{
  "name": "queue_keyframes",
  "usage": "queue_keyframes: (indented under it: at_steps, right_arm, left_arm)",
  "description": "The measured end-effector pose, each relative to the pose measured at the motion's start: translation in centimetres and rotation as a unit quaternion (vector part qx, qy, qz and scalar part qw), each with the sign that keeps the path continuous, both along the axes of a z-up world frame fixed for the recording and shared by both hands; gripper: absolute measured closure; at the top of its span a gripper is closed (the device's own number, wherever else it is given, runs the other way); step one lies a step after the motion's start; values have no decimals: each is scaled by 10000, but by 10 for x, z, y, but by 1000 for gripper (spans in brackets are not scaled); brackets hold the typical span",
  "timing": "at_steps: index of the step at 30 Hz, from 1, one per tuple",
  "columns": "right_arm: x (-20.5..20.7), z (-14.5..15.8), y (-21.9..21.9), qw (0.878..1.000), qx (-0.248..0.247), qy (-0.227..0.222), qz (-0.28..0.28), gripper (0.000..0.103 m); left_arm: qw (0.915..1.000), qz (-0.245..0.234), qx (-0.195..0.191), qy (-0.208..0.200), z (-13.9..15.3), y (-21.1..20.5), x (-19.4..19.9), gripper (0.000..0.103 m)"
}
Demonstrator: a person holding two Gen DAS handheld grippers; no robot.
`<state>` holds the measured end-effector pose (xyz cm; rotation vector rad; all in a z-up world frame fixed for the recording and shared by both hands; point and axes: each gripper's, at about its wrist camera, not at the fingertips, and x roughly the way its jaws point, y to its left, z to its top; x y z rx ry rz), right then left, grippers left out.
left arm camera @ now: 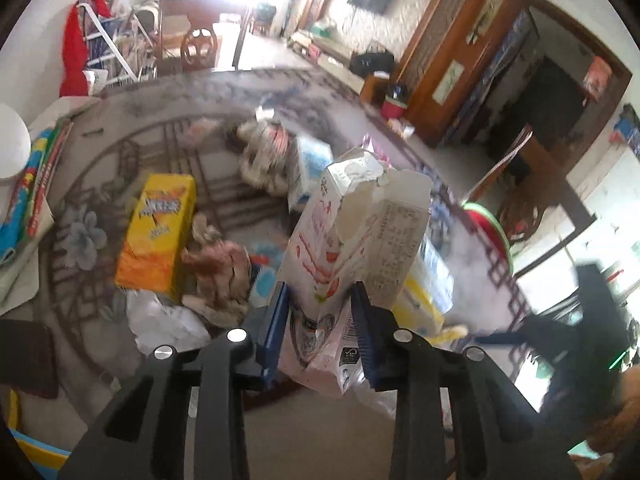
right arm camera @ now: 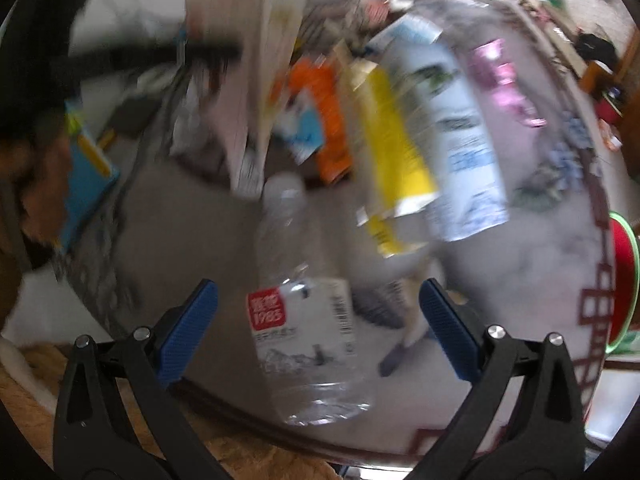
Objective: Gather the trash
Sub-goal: 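Grasp the white milk carton with the left gripper while the right grasps the clear water bottle, then carry the water bottle to the red bin and release it with the right gripper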
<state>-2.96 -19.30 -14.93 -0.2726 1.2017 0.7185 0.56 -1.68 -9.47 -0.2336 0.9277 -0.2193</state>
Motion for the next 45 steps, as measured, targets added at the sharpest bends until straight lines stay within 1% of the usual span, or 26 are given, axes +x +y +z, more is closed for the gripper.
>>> queue_keyframes:
  at_steps: [4, 6, 7, 8, 9, 12, 16, 20, 22, 23, 24, 28, 30, 34, 35, 37, 40, 42, 45]
  right_arm:
    - [-11, -23, 17, 9992, -267, 271, 156, 4]
    - [-15, -34, 24, 9981, -485, 291, 236, 13]
    - [-9, -38, 25, 9976, -571, 309, 258, 27]
    - [-12, -41, 29, 9971, -617, 347, 291, 44]
    - [-10, -46, 33, 9967, -663, 354, 322, 46]
    - [-14, -39, 38, 9973, -454, 357, 447, 47]
    - [-20, 1, 45, 9976, 140, 172, 656, 47]
    - [-14, 31, 45, 9970, 474, -12, 604, 48]
    - [-9, 44, 38, 9969, 597, -70, 511, 48]
    - [-3, 56, 24, 9968, 651, -80, 458, 48]
    - [-1, 60, 18, 9968, 688, -112, 403, 48]
    - [8, 68, -1, 9967, 777, -217, 84, 48]
    - [15, 67, -11, 9962, 828, -256, -114, 48]
    - [32, 77, -45, 9894, 1192, -314, -771, 48]
    - [38, 81, -59, 9849, 1366, -324, -1017, 48]
    - [48, 85, -76, 9789, 1520, -376, -1310, 48]
    - [67, 84, -110, 9694, 1559, -473, -1834, 48]
    - [85, 75, -141, 9599, 1530, -451, -2303, 48]
    - [107, 57, -189, 9457, 1407, -336, -2912, 48]
  left_arm:
    - [9997, 125, -110, -194, 14, 3, 1, 73]
    - [9993, 185, -169, -280, 20, 5, -1, 73]
    - [9991, 206, -182, -313, 22, 5, -2, 73]
    - [9990, 219, -188, -341, 23, 5, -2, 73]
    - [9989, 234, -182, -366, 24, 5, -2, 73]
    - [9986, 276, -173, -417, 26, 8, -4, 73]
    - [9976, 367, -186, -551, 32, 14, -5, 73]
    - [9948, 621, -256, -764, 42, 25, -6, 73]
    - [9929, 770, -321, -850, 46, 32, -5, 73]
    - [9919, 828, -345, -895, 48, 35, -6, 73]
    - [9908, 889, -349, -957, 51, 37, -6, 73]
    - [9871, 1033, -348, -1175, 62, 42, -7, 73]
    - [9866, 1062, -364, -1188, 62, 42, -4, 73]
    - [9885, 958, -399, -1104, 57, 32, 5, 73]
    - [9890, 915, -419, -1080, 56, 28, 7, 73]
    - [9902, 795, -470, -1047, 55, 15, 14, 73]
    - [9915, 606, -480, -1042, 56, -9, 25, 73]
    - [9924, 466, -449, -1045, 57, -29, 34, 72]
    - [9934, 391, -410, -999, 56, -55, 47, 72]
